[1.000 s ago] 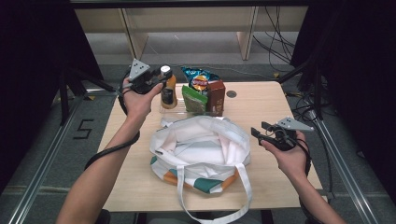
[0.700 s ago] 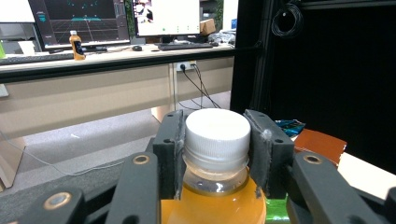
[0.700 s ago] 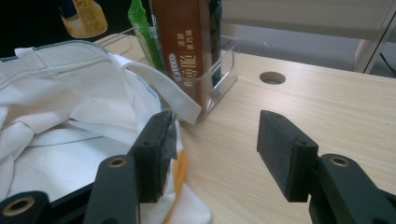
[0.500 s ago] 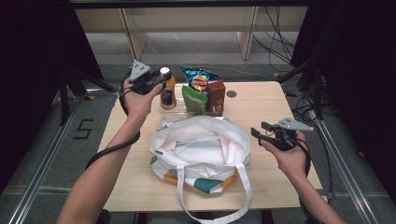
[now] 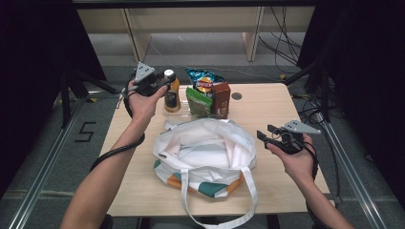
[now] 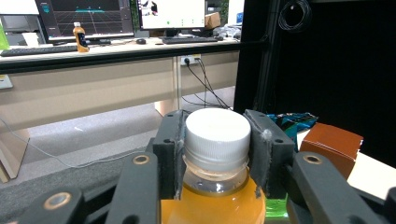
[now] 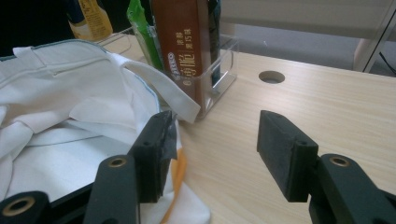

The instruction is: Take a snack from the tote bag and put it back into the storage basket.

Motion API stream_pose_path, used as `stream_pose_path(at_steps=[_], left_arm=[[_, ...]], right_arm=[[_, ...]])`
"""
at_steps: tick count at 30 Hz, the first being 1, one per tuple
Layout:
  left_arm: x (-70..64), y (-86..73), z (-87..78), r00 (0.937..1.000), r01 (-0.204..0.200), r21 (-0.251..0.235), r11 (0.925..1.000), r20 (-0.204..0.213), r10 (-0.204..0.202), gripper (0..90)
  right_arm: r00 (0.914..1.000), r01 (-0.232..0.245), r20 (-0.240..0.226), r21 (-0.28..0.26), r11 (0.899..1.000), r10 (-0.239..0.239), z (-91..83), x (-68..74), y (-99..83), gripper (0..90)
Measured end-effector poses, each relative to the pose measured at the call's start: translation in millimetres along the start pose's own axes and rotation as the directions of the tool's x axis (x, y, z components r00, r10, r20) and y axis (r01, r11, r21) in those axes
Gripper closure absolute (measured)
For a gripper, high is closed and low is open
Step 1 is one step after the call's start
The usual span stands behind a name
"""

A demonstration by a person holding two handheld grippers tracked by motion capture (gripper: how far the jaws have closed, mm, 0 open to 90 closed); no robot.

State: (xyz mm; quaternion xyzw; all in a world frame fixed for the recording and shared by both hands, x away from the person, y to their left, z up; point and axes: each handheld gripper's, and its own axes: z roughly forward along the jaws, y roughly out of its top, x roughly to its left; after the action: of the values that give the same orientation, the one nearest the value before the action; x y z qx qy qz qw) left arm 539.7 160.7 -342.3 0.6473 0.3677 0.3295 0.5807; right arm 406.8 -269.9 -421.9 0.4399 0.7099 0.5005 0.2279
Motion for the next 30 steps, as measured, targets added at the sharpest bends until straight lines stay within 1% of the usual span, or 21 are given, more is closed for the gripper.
stream_pose_path(at_steps=[1,4,5,7,9,15,18,19,20,24,25,27,28,30], left_arm=[[0.1,-0.4,0.5,1.0,0.0,0.0,1.0,0.001,0.0,58.9],[1.2,-2.2,2.2,1.0,-0.003,0.003,1.0,0.001,0.003,58.9],[1.1,-2.9,2.7,1.0,0.003,0.003,1.0,0.001,-0.003,58.8],[1.3,-3.8,3.5,1.0,0.005,0.006,1.0,-0.001,-0.005,58.9],[2.1,-4.6,4.7,1.0,-0.002,0.009,1.0,-0.002,0.002,58.9],[1.7,-5.9,6.4,0.9999,0.008,0.013,0.9999,-0.007,-0.008,58.9],[2.6,-5.9,7.1,1.0,0.002,0.016,0.9999,-0.006,-0.002,58.9],[2.6,-6.1,7.3,1.0,0.005,0.016,0.9999,-0.007,-0.005,58.9],[2.7,-6.6,7.8,0.9999,0.01,0.015,0.9998,-0.008,-0.01,58.9],[4.3,-7.7,9.1,1.0,0.002,0.017,0.9999,-0.008,-0.002,58.8],[4.3,-8.1,9.4,1.0,0.005,0.016,0.9999,-0.008,-0.005,58.9],[4.2,-8.9,9.8,0.9999,0.01,0.019,0.9998,-0.009,-0.01,58.9],[4.5,-9.1,10.0,0.9999,0.006,0.02,0.9998,-0.008,-0.006,58.9],[4.5,-9.9,10.4,0.9999,0.009,0.02,0.9998,-0.009,-0.009,58.9]], right_arm=[[0.9998,0.018,0.004,-0.009,1.0,-0.018,1.0,-1.2,-0.5,46.4],[0.9999,0.015,0.001,-0.004,1.0,-0.015,0.8,-0.8,-0.4,46.5],[1.0,0.003,-0.003,0.005,1.0,-0.003,0.0,-0.1,0.2,46.4],[0.9999,0.015,0.001,-0.005,1.0,-0.015,0.9,-0.8,-0.4,46.4],[0.9999,0.015,0.003,-0.005,1.0,-0.015,1.0,-0.9,-0.6,46.4],[0.9998,0.018,-0.003,-0.001,1.0,-0.018,0.6,-0.8,-0.4,46.5],[0.9999,0.014,0.001,-0.003,1.0,-0.014,1.0,-0.8,-0.7,46.5],[0.9998,0.02,0.005,-0.01,1.0,-0.02,1.2,-1.4,-0.6,46.4],[0.9998,0.02,0.004,-0.009,1.0,-0.02,1.1,-1.4,-0.6,46.4],[0.9999,0.011,-0.004,0.004,1.0,-0.011,0.4,-0.4,-0.5,46.4],[0.9998,0.019,0.008,0.01,1.0,-0.019,-0.1,-0.4,-0.7,46.4],[0.9999,0.016,0.005,-0.007,1.0,-0.016,1.3,0.0,-1.4,46.4],[0.9998,0.021,0.004,0.016,1.0,-0.021,0.0,-0.2,-0.7,46.4],[0.9998,0.022,0.003,0.019,1.0,-0.022,-0.4,-0.1,-0.5,46.4]])
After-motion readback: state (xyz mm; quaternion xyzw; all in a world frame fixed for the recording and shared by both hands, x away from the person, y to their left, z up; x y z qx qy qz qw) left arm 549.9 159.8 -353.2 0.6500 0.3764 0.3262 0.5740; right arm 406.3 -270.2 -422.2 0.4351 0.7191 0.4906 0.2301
